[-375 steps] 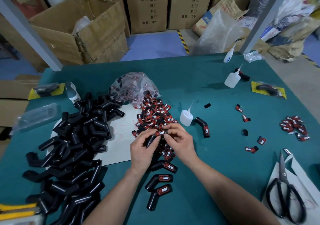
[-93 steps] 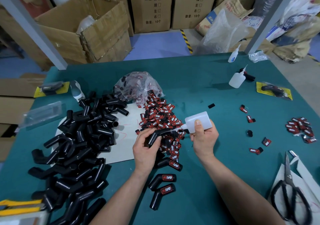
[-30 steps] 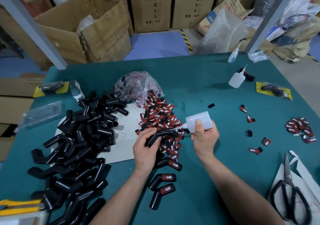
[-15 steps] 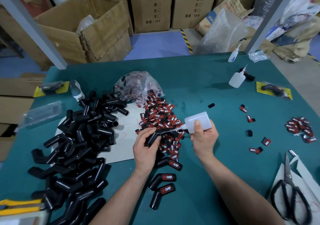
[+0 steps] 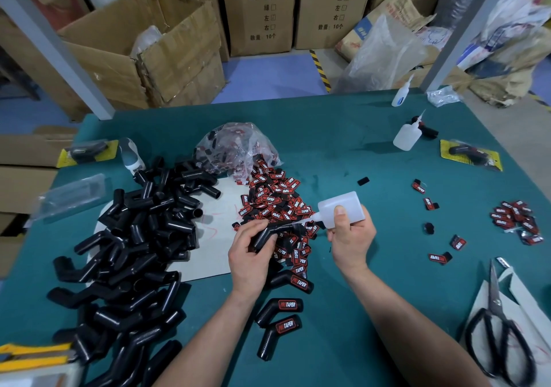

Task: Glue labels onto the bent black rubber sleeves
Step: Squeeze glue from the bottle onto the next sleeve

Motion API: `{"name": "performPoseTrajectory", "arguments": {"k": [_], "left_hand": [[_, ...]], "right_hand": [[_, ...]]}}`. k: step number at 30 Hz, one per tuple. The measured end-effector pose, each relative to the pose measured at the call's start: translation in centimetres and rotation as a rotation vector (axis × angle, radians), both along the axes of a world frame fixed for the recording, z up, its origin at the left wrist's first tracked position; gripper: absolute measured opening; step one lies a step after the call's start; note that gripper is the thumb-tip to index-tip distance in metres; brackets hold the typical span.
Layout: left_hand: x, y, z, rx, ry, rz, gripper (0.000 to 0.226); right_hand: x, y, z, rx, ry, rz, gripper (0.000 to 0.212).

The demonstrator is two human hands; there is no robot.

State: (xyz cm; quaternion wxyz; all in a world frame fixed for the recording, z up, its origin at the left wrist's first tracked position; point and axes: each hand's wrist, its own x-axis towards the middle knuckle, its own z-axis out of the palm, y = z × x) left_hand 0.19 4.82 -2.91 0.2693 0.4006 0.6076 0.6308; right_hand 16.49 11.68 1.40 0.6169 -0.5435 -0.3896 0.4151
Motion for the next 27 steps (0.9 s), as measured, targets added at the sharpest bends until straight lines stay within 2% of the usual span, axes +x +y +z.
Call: {"name": "performPoseTrajectory", "arguments": {"k": [12, 19, 27], "left_hand": [[0.0, 0.03, 0.04, -0.013, -0.019, 0.035, 0.049], [0.04, -0.03, 0.23, 0.002, -0.04, 0.038, 0.03], [0.03, -0.12, 0.17, -0.019, -0.022, 0.023, 0.04]], "right_hand": [[-0.05, 0.07, 0.5, 0.023, 0.054, -0.011, 0.039], [0.19, 0.13, 0.38, 0.026, 0.014, -0.021, 0.038], [-0.11, -0.11, 0.25, 0.016, 0.017, -0.009, 0.041]]}}
